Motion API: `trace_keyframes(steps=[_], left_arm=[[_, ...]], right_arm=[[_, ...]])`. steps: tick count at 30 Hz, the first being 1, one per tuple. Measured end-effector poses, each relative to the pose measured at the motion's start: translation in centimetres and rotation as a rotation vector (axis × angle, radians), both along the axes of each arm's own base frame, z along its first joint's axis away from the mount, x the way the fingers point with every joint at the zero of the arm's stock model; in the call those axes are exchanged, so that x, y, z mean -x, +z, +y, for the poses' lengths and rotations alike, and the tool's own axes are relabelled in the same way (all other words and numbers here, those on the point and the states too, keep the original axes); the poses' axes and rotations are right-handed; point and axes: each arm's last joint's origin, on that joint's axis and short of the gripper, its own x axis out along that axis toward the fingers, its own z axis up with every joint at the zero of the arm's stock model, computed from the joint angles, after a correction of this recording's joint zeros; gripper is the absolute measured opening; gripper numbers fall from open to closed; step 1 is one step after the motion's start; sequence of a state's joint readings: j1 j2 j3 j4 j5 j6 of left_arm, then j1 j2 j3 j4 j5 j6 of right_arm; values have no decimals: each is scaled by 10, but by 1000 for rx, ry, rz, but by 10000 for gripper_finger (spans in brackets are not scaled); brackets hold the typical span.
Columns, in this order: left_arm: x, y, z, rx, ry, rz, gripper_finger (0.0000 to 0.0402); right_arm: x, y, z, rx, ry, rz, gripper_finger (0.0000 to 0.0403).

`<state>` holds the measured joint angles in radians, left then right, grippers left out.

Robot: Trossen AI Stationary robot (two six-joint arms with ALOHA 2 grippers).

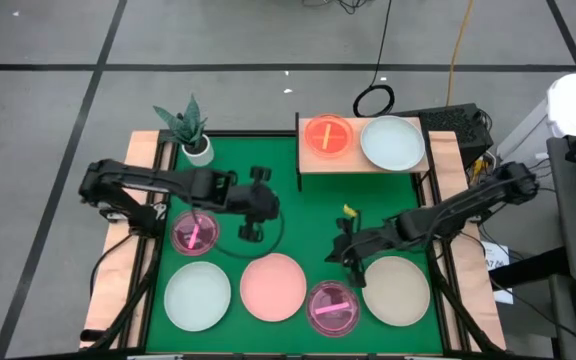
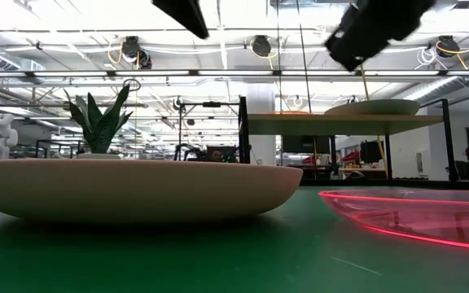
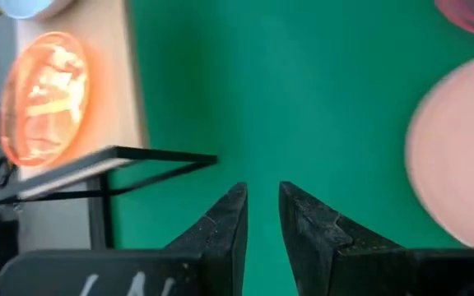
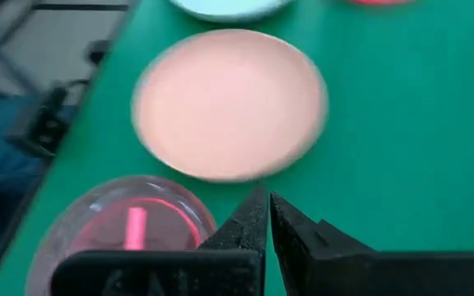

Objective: Place and stack plates onto a shelf
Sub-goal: Stack the large pink plate on top of the large gray plate on the shelf

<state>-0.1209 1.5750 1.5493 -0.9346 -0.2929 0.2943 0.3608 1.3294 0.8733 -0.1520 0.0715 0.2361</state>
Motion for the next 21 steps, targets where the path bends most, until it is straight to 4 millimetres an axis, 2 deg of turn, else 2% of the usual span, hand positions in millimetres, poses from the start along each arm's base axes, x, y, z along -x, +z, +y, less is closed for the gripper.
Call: trace_keyframes(steps=[5,10,15,18,21], left_arm=[[24,-16,-11,19,-14,26,79],[44,-31,-9,38,3,-25,79],[62,-41,-6,43,7,-76,79],[72,-41,-3,47,33,-84,79],[74,-36,-3,71,54,-127,79]], right_arm=[[-35,-3,15,4,76,11,35],[-68,-7,34,32,138,29,79],[-87,-21,66,24,254,62,115],[-94,-33,85,49,317,74,120],[-96,-47,98,71,358,112,118]])
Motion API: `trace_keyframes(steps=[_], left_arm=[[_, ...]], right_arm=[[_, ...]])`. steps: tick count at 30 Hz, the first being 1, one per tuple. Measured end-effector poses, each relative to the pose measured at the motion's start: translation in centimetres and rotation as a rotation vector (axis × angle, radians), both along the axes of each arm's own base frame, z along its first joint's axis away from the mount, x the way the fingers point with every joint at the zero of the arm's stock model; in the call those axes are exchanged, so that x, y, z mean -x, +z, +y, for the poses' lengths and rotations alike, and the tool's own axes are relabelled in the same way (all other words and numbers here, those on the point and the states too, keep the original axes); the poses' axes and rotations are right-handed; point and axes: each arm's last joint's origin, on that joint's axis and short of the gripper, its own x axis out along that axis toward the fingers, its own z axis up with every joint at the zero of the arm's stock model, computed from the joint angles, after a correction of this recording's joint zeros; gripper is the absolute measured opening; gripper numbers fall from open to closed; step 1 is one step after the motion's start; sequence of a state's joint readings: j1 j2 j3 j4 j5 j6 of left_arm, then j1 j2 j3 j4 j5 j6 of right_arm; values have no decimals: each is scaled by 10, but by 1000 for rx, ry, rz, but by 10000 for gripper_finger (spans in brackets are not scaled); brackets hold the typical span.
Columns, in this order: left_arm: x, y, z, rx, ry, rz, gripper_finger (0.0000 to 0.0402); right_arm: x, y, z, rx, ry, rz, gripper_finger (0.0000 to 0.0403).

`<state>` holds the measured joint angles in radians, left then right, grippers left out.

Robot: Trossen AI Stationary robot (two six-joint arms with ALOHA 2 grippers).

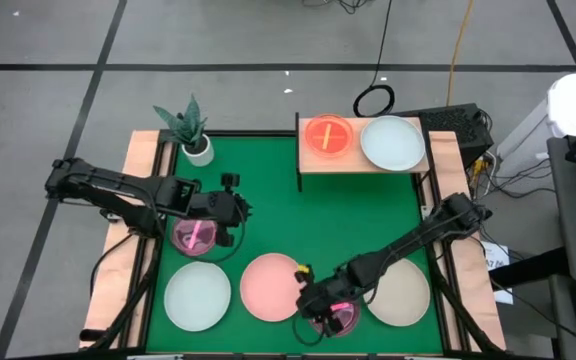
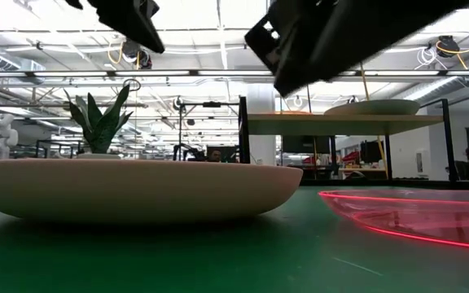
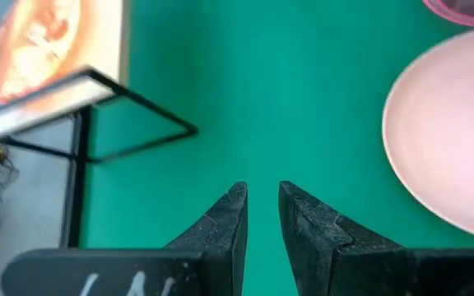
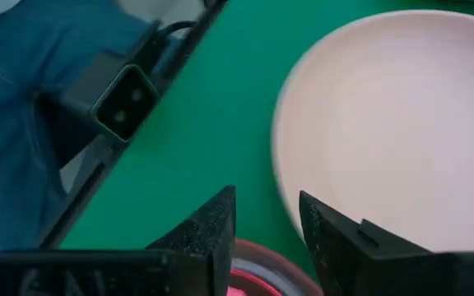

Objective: Place and stack plates onto a shelf
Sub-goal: Stack the large pink plate on top of the large gray plate on the shelf

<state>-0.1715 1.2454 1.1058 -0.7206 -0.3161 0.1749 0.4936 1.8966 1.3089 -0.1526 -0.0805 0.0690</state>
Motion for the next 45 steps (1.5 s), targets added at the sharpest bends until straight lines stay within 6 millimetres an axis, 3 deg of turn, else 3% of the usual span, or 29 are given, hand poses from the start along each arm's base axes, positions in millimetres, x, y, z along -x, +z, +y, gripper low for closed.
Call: trace_keyframes(steps=[8,15,31,45], left_arm=[[-2,4,0,23,14,-49,79],[-2,4,0,21,12,-51,79],[-2,4,0,4,-6,-47,79],[-2,4,0,-5,-16,-46,79]], right_arm=[[-5,-24,7,81,-33,9,122],[-8,-30,4,128,10,-3,113],[-5,-41,-4,193,72,-22,5],[-4,-44,-7,245,57,-55,74]])
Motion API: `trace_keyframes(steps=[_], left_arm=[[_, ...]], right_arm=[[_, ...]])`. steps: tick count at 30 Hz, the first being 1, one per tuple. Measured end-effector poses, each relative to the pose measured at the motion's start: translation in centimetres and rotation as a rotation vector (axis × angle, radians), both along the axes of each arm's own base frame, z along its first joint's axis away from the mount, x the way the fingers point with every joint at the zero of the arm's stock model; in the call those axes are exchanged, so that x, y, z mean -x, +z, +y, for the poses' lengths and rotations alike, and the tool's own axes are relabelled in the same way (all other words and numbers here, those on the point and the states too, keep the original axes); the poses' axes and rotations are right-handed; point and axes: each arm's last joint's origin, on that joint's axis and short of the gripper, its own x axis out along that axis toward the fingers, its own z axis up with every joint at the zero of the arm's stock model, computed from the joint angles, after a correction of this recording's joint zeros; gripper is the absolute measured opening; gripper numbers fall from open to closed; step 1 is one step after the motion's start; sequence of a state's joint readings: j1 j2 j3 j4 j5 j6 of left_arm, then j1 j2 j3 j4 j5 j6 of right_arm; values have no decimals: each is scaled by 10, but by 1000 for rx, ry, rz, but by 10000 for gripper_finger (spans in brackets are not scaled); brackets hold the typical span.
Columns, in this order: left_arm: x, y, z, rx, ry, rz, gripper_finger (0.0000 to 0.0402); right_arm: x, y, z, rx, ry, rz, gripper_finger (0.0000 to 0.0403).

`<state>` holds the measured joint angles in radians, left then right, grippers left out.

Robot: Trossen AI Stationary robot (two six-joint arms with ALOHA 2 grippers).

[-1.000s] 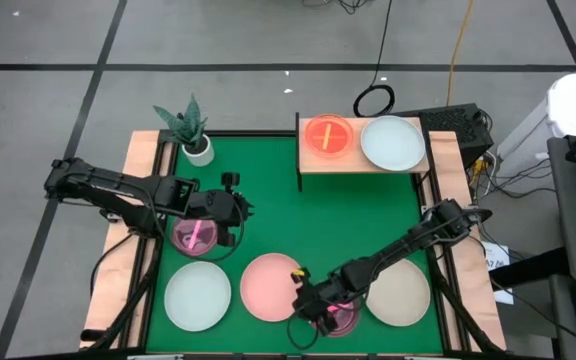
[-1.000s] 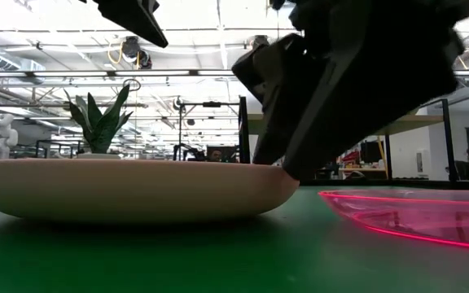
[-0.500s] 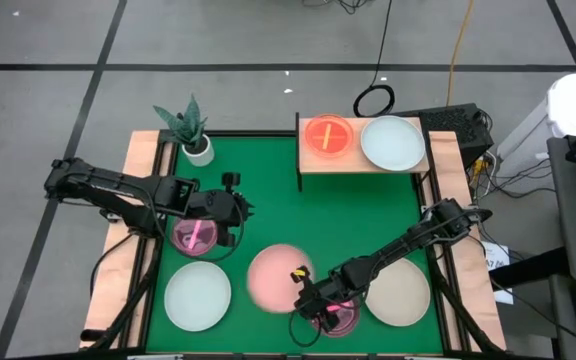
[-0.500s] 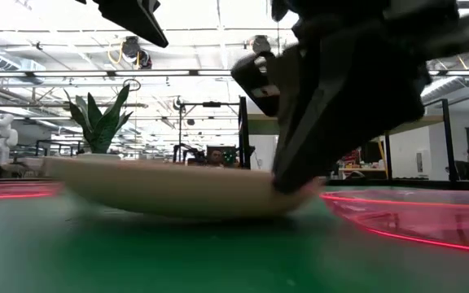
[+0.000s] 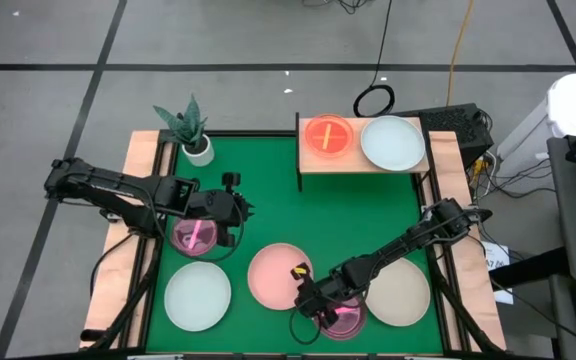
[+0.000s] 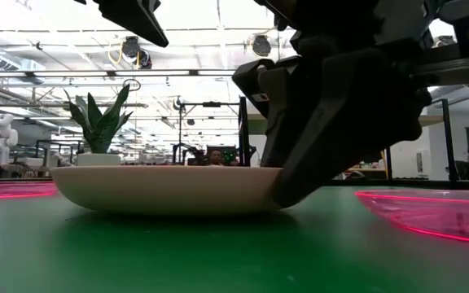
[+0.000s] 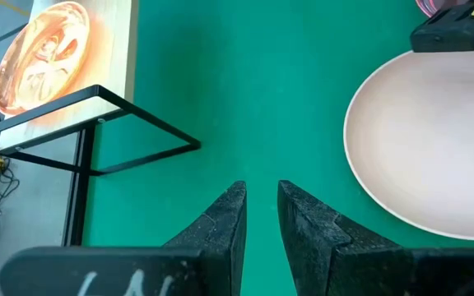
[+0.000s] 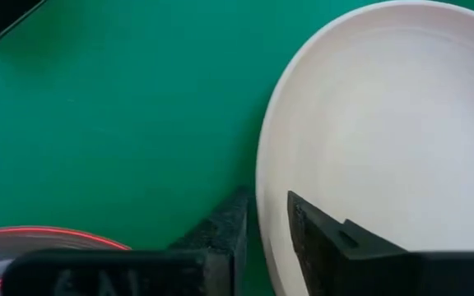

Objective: Place and stack plates onto a shelf
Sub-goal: Stack the large pink plate on top of the large gray plate on the shelf

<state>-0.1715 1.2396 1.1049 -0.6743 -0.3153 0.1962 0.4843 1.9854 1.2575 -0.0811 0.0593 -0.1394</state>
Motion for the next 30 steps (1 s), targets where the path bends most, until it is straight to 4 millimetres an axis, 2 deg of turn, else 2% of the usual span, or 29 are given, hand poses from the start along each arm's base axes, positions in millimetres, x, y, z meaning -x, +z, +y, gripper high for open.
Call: trace_keyframes(steps=[4,10,16,22,30], left_arm=[[0,0,0,0,0,0,79],[0,0,0,2,1,-5,79],[-2,2,0,2,-3,-30,79],[-3,2,-1,1,-6,-35,79],[-3,3,-1,1,-5,-37,79]], right_arm=[[2,-4,-2,23,-3,2,69],[5,-8,-4,65,-13,-14,11],[5,0,-4,156,-47,-83,5],[14,26,-10,167,-79,-98,4],[32,78,-31,251,-168,-157,4]])
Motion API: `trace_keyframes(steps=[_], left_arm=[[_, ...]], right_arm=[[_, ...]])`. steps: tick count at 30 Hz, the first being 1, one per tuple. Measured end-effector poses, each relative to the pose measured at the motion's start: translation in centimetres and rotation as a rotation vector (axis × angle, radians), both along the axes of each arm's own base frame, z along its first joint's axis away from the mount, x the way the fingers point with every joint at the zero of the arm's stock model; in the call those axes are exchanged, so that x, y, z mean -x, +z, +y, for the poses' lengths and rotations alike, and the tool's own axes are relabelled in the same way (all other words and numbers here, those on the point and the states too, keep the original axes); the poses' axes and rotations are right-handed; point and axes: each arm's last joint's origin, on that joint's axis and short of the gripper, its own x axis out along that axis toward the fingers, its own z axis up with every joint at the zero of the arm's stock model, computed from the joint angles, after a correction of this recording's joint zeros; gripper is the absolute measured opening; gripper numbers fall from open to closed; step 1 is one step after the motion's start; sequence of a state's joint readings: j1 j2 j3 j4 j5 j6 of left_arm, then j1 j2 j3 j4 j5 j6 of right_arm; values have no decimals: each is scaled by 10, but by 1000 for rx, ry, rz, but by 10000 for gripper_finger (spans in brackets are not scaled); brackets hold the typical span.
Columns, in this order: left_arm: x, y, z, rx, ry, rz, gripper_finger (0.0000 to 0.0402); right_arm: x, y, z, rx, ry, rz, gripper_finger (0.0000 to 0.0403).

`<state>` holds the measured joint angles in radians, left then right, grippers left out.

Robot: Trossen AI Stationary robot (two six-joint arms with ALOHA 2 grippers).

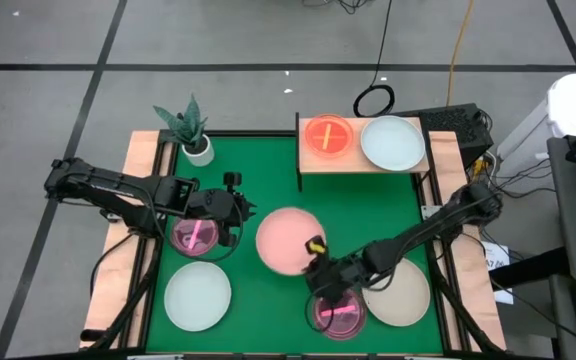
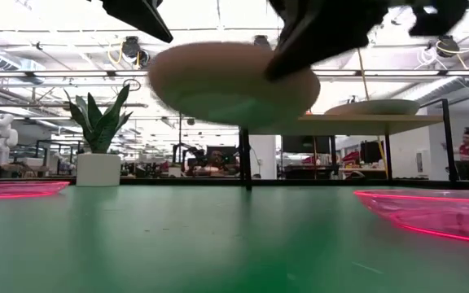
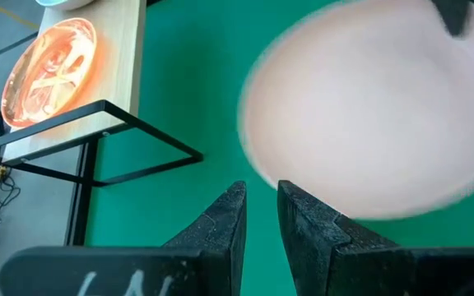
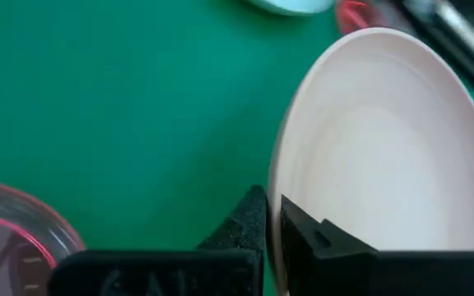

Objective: Place and stack plates onto a shelf
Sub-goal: Stack the large pink plate on top of the large gray plate on the shelf

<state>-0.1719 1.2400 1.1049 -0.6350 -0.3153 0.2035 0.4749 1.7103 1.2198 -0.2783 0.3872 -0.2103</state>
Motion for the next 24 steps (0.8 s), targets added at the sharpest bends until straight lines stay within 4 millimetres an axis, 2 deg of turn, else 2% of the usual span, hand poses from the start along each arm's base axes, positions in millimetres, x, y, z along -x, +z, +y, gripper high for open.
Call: trace_keyframes(steps=[11,16,24], left_arm=[[0,0,0,2,2,-1,79],[0,0,0,2,1,-3,79],[0,0,0,12,10,-6,79]], right_arm=[[35,66,-41,66,-98,-82,4],[50,78,-63,121,-172,-41,4],[65,95,-96,118,-271,-39,4]])
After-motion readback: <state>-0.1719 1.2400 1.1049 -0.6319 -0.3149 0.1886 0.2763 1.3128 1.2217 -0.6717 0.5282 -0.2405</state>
